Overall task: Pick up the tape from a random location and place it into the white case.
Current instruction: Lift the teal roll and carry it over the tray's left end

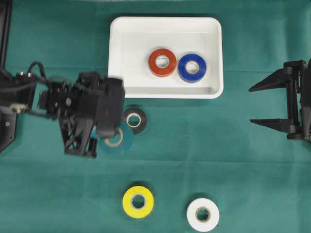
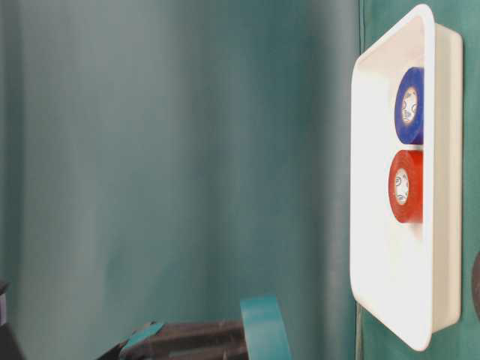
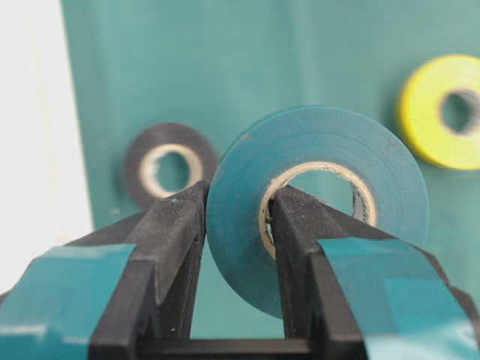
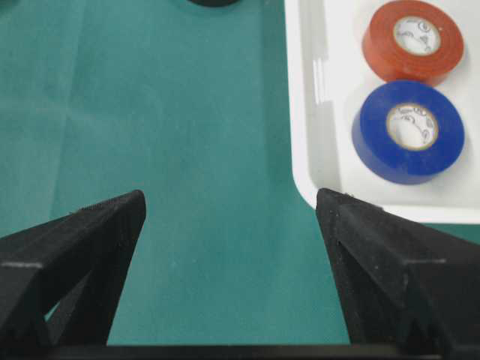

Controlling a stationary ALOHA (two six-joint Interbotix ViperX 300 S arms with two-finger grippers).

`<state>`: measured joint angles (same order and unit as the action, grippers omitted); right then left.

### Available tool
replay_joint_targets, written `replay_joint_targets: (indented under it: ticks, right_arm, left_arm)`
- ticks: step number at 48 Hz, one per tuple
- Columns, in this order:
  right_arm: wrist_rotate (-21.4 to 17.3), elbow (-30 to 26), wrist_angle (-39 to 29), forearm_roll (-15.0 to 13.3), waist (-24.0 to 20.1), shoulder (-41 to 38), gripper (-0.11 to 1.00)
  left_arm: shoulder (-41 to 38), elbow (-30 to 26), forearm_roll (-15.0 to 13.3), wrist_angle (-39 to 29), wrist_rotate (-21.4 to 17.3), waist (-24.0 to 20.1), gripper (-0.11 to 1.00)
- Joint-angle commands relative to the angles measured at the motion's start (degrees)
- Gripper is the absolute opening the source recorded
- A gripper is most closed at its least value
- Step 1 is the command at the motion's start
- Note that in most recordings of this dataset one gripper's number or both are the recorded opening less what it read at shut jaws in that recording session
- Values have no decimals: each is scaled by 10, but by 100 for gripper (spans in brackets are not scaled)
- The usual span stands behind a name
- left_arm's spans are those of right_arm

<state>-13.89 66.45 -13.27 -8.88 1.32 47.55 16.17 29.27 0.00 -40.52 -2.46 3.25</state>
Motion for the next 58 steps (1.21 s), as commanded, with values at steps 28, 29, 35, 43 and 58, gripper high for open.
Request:
replay_joint_targets:
  ticks: [28, 29, 35, 43, 58]
  right_arm:
    - [1, -15, -4, -2, 1, -15, 87]
    - [1, -15, -4, -2, 1, -15, 87]
    - [1, -16, -4, -2, 1, -14, 87]
    - [1, -17, -2, -2, 1, -15, 87]
    - [1, -23, -2, -3, 1, -15, 87]
  left_arm:
    - [5, -10, 2, 18, -3, -191, 22]
    - [5, -9, 2, 18, -3, -194, 22]
    - [4, -8, 2, 19, -3, -200, 22]
    - [3, -11, 2, 29, -1, -200, 22]
    - [-11, -21, 2, 72, -3, -205, 22]
